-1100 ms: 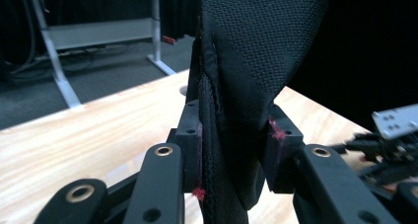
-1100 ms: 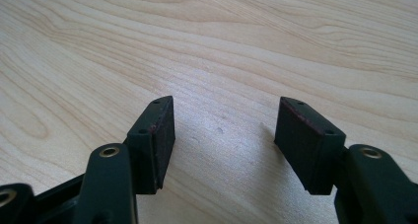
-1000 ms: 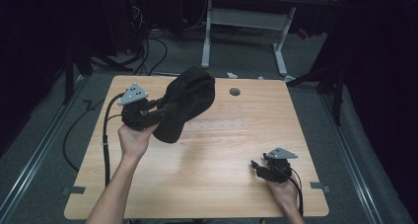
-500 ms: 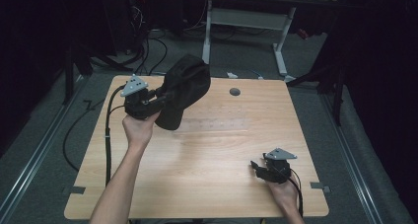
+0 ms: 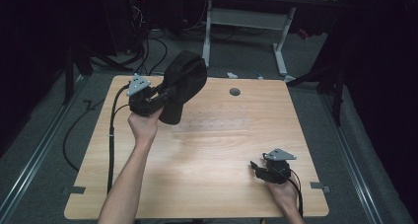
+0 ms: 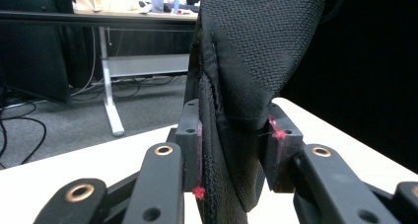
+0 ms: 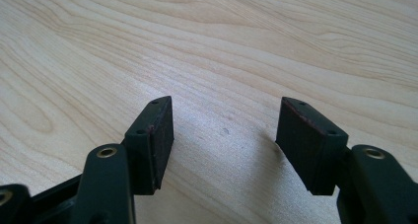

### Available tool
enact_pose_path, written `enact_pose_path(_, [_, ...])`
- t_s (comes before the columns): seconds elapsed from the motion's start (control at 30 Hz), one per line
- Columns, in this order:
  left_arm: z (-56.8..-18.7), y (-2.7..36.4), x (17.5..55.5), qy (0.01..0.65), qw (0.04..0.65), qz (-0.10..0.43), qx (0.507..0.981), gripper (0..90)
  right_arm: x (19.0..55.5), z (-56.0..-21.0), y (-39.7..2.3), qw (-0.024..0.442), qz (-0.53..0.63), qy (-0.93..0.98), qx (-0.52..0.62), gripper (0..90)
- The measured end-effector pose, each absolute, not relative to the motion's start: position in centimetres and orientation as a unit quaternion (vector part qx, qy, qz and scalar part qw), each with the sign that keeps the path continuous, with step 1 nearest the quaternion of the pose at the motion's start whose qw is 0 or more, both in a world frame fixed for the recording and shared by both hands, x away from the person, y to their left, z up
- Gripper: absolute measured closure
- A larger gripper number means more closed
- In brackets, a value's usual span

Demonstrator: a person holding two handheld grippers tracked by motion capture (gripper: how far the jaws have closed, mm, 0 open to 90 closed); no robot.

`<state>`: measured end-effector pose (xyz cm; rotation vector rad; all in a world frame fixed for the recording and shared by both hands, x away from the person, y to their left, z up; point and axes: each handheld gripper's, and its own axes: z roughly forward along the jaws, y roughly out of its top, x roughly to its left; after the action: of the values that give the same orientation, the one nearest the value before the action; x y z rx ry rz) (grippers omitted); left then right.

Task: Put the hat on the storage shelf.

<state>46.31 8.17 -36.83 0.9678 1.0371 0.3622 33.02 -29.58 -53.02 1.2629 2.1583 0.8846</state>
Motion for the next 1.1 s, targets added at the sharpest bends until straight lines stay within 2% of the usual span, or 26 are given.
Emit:
enact_pose_path(0.63, [-39.0, 8.2, 46.7, 0.485, 0.748, 0.183, 0.414, 66.0, 32.9, -53.0, -29.5, 0.244, 0.323, 0.79, 0.461, 39.1])
enact_pose_path(1.1, [-41.5, 7.7, 46.3, 0.486, 0.746, 0.193, 0.412, 65.4, 32.9, -53.0, -29.4, 0.244, 0.323, 0.791, 0.459, 39.1])
